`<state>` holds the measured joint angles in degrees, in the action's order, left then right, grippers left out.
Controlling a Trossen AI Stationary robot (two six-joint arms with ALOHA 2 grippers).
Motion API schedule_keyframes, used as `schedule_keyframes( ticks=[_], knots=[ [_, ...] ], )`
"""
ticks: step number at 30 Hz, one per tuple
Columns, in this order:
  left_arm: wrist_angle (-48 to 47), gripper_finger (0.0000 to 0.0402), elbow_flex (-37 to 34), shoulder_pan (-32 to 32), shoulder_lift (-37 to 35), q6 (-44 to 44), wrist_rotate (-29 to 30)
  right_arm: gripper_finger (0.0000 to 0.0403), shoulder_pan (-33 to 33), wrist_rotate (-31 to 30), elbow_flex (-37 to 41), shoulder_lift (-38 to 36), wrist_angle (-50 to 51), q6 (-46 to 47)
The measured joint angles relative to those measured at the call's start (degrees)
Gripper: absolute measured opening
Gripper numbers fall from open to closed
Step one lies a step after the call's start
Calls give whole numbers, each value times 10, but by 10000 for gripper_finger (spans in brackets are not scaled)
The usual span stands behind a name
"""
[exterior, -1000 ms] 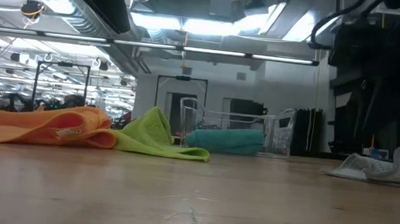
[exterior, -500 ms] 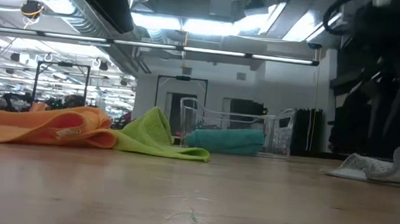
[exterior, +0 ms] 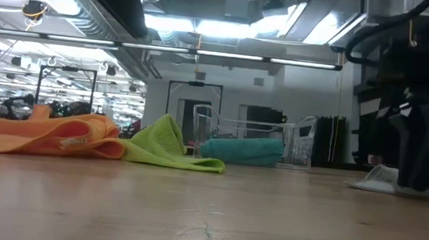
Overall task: Fold microfiber towels
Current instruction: Fold the gray towel
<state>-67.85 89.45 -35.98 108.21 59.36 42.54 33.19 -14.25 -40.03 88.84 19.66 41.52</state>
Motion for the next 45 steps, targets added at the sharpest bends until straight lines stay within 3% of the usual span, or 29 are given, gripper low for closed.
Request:
schedule_keyframes(
  ticks=[11, 19, 24, 40, 45],
  knots=[
    [0, 99, 0, 32, 0, 0, -1, 95, 1, -29, -2, 40, 7, -1],
    [2, 99, 0, 37, 0, 0, -2, 11, 0, -42, -2, 41, 14, 3],
    [2, 99, 0, 36, 0, 0, -2, 5, 0, -40, -21, 40, 34, 6],
    [14, 99, 0, 36, 0, 1, -6, 2, 0, -44, -311, 41, 332, -25],
    [55, 99, 0, 36, 0, -51, -17, 1, 0, -58, -417, 40, 408, -58]
  ],
)
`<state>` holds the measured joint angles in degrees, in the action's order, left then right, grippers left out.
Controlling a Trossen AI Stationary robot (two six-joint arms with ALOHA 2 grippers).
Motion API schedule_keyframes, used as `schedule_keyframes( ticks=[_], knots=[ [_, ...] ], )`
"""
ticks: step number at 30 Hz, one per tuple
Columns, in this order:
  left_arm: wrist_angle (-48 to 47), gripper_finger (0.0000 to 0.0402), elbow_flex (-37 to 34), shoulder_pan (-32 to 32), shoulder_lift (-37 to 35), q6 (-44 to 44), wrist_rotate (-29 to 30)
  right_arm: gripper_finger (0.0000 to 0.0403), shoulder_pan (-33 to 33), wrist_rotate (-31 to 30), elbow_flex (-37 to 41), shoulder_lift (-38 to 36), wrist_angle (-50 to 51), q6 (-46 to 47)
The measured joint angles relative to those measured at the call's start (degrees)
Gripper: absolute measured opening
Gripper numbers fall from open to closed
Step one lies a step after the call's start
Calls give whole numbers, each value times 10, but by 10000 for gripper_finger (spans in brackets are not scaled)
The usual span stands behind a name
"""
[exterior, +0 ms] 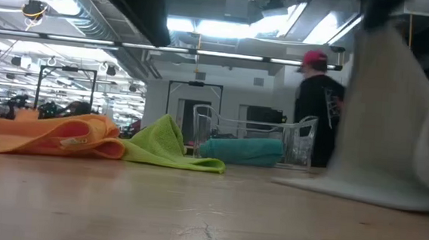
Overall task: Fold microfiber towels
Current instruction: Fold the gray towel
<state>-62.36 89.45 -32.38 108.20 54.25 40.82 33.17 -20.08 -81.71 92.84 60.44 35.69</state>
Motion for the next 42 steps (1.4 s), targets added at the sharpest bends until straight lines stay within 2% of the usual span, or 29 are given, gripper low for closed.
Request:
schedule_keyframes(
  ticks=[7, 14, 17, 20, 23, 28, 33, 37, 42],
  knots=[
    [93, 99, 0, 0, 0, -124, 14, 1, 1, 14, -122, -1, 37, -48],
    [216, 99, 0, 0, 0, -240, 98, 0, -1, 106, -150, -1, -24, -92],
    [268, 99, 0, 4, 1, -283, 84, 0, 0, 139, -150, -1, -33, -90],
    [301, 99, 0, 12, 2, -317, 47, 0, 0, 145, -150, -1, -32, -74],
    [305, 99, 0, 27, 6, -324, 11, 0, 0, 161, -150, -1, -32, -61],
    [300, 99, 0, 51, 32, -324, -6, 0, 2, 168, -150, -1, -29, -61],
    [290, 99, 0, 69, 72, -321, -48, 0, 2, 173, -150, -1, -18, -61],
    [280, 99, 0, 74, 86, -289, -52, 0, 2, 173, -150, -1, -10, -61],
    [232, 99, 0, 77, 87, -231, -91, 0, 2, 173, -150, -1, -2, -61]
  ],
)
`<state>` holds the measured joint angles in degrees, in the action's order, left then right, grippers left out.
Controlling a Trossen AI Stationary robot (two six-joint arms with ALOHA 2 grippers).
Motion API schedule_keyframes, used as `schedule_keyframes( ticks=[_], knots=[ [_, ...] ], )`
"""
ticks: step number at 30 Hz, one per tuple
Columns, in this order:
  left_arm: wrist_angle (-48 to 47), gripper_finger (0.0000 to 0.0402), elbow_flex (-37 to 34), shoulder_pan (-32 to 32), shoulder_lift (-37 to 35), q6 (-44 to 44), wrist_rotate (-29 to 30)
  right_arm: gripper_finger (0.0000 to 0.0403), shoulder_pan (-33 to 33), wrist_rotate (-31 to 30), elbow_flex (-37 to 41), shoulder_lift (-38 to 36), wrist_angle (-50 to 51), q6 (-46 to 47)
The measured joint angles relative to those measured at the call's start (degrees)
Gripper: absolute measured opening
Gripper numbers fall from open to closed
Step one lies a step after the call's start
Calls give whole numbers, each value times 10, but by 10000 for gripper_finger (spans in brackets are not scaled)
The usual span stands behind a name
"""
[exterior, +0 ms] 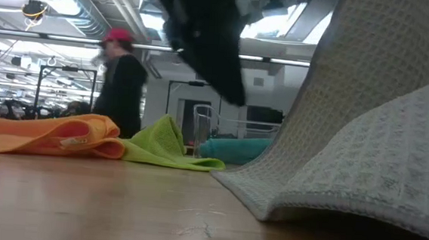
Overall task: Fold microfiber towels
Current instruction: Fold the gray towel
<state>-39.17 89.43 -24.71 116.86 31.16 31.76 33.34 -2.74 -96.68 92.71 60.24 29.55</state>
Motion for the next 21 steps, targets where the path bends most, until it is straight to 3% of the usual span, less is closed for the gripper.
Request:
schedule_keyframes(
  ticks=[8, 16, 21],
  knots=[
    [-8, 99, 0, 22, 9, -7, -21, 0, 0, 0, 0, 0, -1, 0],
    [14, 99, 0, 63, 33, -92, -92, 0, 0, 0, 0, 0, 0, 1],
    [28, 113, 0, 90, 41, -99, -130, 0, 0, 0, 0, 0, 1, 1]
  ],
)
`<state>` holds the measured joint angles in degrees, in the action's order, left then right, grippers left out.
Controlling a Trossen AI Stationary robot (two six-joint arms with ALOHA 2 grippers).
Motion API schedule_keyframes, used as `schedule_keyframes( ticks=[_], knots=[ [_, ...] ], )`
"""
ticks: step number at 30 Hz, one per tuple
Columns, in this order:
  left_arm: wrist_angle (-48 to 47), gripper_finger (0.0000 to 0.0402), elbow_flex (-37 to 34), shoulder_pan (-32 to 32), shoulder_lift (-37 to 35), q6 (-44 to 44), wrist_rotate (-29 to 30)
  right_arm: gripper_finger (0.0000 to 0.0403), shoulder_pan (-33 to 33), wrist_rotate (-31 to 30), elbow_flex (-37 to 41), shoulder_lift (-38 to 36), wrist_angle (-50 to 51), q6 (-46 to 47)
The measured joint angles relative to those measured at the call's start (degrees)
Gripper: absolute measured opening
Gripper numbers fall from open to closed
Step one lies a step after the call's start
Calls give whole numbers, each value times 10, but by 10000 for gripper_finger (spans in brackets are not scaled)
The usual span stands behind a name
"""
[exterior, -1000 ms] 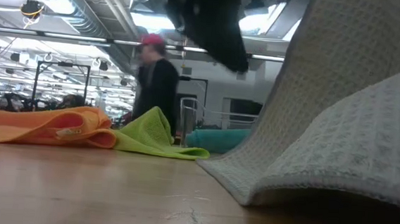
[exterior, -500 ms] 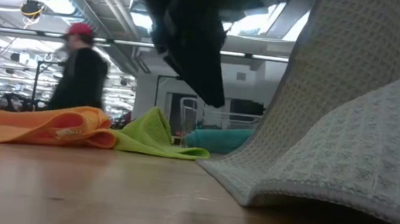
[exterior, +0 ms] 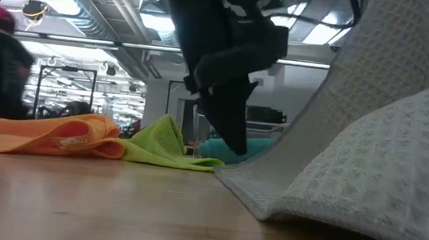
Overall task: Fold microfiber towels
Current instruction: Fold the gray towel
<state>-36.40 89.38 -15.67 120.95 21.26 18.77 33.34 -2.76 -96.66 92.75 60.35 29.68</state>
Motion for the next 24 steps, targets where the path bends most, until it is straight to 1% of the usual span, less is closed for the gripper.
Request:
schedule_keyframes(
  ticks=[4, 8, 11, 15, 20, 22, 24],
  knots=[
    [-3, 138, 0, 11, 0, 0, -12, 0, 0, 0, 0, 0, 3, 0],
    [2, 165, 1, 19, 4, -13, -74, 0, 0, 0, 0, 0, 4, -1],
    [-4, 176, 0, 24, 24, -20, -85, 0, 0, 0, 0, 0, 4, 0],
    [3, 178, 4, 29, 41, -23, -76, 0, 0, 0, 0, 0, 4, 0],
    [2, 177, 4, 30, 43, -23, -70, 0, 0, 0, 0, 0, 7, 0],
    [2, 169, 3, 30, 43, -23, -71, 0, 0, 0, 0, 0, 8, 0],
    [2, 152, 3, 30, 43, -21, -78, 0, 0, 0, 0, 0, 8, 0]
  ],
)
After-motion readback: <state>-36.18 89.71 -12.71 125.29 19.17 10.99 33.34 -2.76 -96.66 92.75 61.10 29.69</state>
